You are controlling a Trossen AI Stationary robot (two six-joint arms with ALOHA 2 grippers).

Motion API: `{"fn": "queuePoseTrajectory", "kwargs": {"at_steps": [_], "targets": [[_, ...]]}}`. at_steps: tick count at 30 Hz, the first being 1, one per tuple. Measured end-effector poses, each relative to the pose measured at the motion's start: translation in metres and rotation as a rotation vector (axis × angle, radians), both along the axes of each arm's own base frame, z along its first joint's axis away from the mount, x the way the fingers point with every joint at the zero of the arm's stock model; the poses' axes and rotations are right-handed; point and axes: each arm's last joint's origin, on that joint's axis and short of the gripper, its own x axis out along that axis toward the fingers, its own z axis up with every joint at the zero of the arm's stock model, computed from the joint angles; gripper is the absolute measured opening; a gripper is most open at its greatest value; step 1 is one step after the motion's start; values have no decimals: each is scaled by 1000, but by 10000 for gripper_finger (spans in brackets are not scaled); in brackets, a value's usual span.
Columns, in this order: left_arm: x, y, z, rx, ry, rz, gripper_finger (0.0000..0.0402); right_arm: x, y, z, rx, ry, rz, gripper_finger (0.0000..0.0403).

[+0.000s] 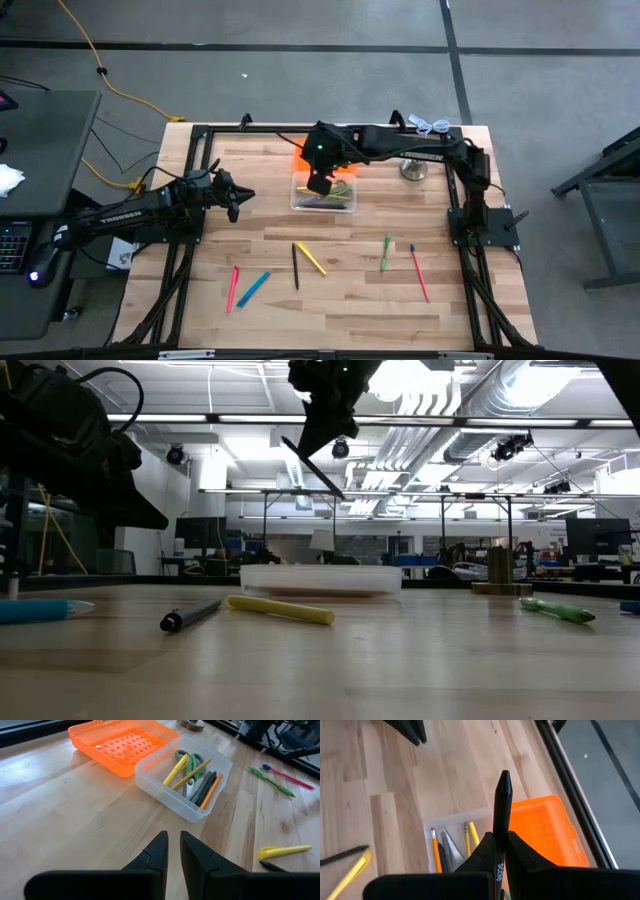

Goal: Pick & place school supplies into a supply box
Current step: Put the right black pen into the orange supply box

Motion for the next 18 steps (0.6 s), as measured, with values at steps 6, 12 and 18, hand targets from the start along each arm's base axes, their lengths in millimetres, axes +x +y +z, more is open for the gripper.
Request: {"fn": "queuePoseTrajectory", "kwargs": {"at_steps": [6, 12, 18], "targets": [[0, 0, 0, 0, 0, 0, 79, 1, 0, -11, 12, 52, 19, 3], [0, 0, 0, 0, 0, 0, 79, 0, 2, -29, 50, 97, 41, 2], [0, 0, 0, 0, 0, 0, 79, -2, 2, -53, 71, 135, 49, 2]]}}
